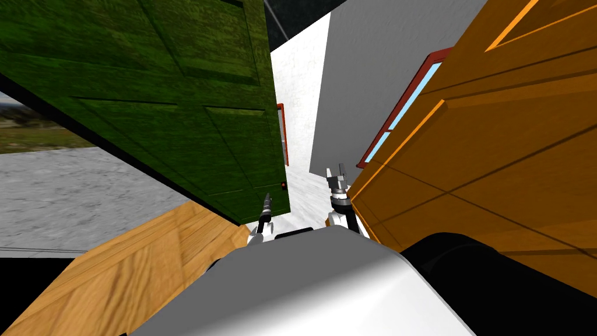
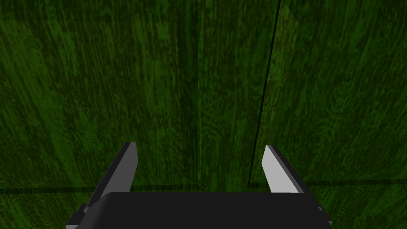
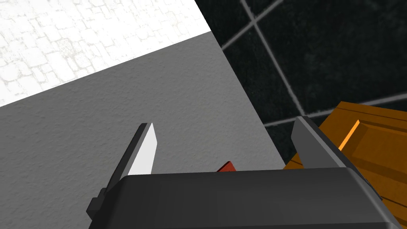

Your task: Push the door open

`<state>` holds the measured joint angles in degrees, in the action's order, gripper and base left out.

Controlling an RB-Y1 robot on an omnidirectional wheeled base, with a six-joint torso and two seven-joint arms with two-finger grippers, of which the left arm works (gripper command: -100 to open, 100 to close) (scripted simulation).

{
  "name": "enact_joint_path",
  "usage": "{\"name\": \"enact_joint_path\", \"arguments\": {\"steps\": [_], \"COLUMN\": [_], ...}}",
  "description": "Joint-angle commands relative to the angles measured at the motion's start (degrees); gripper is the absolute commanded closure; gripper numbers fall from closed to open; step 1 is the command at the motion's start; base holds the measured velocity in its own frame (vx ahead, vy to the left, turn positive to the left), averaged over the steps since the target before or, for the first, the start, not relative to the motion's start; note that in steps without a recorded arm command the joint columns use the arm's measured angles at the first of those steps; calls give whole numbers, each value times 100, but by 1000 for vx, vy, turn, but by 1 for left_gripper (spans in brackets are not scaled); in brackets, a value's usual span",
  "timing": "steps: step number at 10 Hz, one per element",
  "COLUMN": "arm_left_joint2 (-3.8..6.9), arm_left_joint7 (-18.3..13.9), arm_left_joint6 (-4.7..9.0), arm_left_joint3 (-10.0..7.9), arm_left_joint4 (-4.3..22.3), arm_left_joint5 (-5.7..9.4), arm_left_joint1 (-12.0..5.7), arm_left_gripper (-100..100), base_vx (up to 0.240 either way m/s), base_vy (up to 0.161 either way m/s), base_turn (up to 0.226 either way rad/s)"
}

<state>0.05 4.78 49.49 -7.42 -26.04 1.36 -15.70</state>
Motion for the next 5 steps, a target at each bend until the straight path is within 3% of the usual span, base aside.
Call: {"name": "enact_joint_path", "arguments": {"steps": [1,4,5], "arm_left_joint2": [-69,-69,-166], "arm_left_joint7": [-46,-46,-121], "arm_left_joint6": [-110,-110,-125], "arm_left_joint3": [8,8,-13], "arm_left_joint4": [-227,-227,-225], "arm_left_joint5": [-87,-87,-202], "arm_left_joint1": [108,108,97], "arm_left_gripper": [-100,-100,-100], "base_vx": [-72,-6,-35], "base_vy": [-92,-9,-78], "base_turn": [46,-1,71]}}
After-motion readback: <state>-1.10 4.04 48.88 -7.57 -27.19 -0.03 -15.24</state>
